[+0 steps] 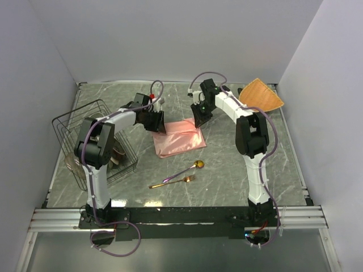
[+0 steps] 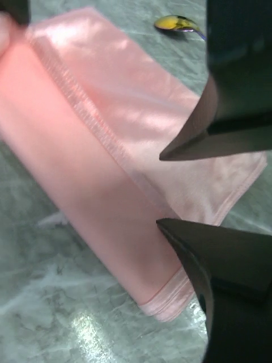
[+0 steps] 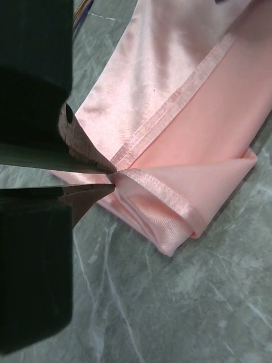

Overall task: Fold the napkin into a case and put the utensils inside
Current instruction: Fold the lower triangle-folded napkin at the center of the board.

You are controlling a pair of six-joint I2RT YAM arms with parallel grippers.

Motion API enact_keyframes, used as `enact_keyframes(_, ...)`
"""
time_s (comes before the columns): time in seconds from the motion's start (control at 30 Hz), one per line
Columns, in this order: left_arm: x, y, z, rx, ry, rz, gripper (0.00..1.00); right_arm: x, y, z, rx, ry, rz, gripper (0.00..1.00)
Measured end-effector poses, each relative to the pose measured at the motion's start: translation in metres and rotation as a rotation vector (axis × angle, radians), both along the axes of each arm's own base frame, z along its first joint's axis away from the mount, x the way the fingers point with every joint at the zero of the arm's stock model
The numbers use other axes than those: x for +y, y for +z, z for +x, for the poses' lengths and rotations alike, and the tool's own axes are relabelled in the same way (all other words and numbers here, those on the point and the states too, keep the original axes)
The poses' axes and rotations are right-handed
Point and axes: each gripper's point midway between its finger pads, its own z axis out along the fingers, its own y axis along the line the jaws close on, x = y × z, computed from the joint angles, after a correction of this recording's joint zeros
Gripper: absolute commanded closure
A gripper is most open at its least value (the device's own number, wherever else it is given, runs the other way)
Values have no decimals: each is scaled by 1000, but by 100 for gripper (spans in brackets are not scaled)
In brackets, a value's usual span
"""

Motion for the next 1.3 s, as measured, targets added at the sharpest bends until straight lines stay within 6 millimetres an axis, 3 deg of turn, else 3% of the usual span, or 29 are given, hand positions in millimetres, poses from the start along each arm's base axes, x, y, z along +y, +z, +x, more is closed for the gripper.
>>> enact_keyframes(0.17,-5,29,-4,-169,-109,6,41,-3,-3,1,-5,-1,-15,91)
enact_keyframes(0.33,-28,50,-2,-392,-301,66,41,-3,-4,1,-5,0,-19,91)
enact_keyframes(0.5,-43,32,-17,-527,-506,173,42,-3,-4,1,-5,0,-18,92)
enact_keyframes(0.63,-41,14,-27,-582,-628,249,45,-2,-3,1,-3,1,-13,97)
enact_keyframes(0.83,-39,12,-13,-666,-686,314,48,-2,-3,1,-1,1,-10,100)
enact_keyframes(1.1,-36,-9,-9,-668,-738,366,57,-2,-8,0,9,3,-12,100)
enact_keyframes(1.3,-38,-7,1,-691,-729,393,59,-1,-8,0,10,3,-12,100)
